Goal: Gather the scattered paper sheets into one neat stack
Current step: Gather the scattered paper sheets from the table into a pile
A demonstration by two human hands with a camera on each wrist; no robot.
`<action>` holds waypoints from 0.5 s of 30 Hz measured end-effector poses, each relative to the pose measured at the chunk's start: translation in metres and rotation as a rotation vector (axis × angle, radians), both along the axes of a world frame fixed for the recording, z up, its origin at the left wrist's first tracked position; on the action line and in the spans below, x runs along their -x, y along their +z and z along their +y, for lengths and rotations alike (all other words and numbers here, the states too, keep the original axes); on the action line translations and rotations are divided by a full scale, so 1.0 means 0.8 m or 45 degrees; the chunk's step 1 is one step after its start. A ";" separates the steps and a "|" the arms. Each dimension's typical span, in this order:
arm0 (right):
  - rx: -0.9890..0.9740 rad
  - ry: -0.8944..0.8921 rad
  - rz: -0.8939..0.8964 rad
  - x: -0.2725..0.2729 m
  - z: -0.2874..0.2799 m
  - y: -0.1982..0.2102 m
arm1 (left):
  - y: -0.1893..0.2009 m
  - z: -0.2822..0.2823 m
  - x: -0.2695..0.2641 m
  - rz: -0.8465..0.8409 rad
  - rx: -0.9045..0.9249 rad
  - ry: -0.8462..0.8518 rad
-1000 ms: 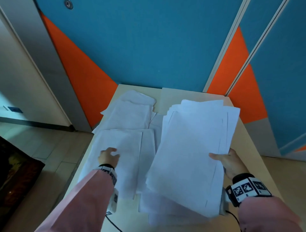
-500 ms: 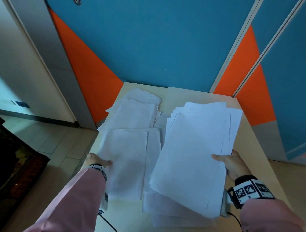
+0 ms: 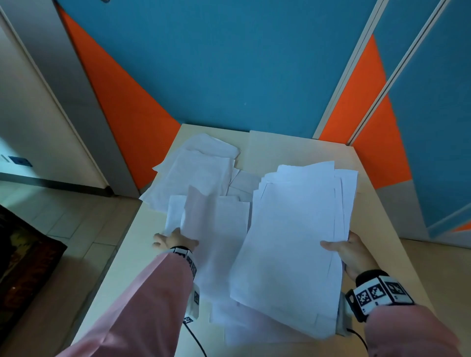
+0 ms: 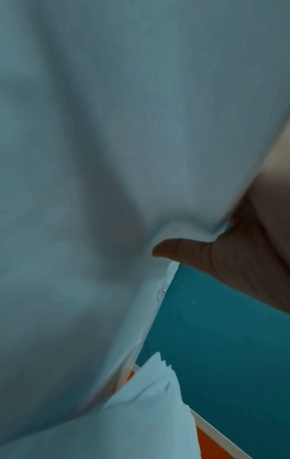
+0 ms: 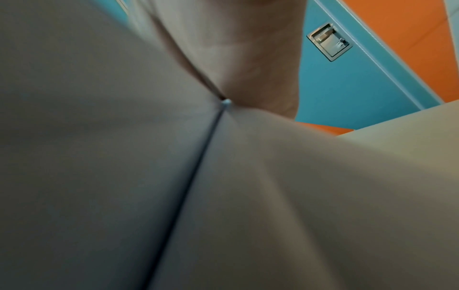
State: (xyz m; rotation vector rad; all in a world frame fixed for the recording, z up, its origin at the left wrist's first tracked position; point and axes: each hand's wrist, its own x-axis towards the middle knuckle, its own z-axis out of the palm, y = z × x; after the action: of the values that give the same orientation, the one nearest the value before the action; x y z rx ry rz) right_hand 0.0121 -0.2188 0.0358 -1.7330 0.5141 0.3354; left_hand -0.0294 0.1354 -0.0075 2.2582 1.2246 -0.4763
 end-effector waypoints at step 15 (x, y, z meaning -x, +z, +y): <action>0.073 -0.016 -0.037 0.017 -0.033 0.019 | -0.003 0.024 0.001 -0.122 0.072 -0.024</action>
State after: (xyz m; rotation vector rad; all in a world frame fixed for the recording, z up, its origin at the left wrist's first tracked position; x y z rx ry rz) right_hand -0.0014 -0.2455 0.0509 -1.7869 0.5176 0.2890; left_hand -0.0304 0.1543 -0.0099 2.2202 1.1296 -0.4000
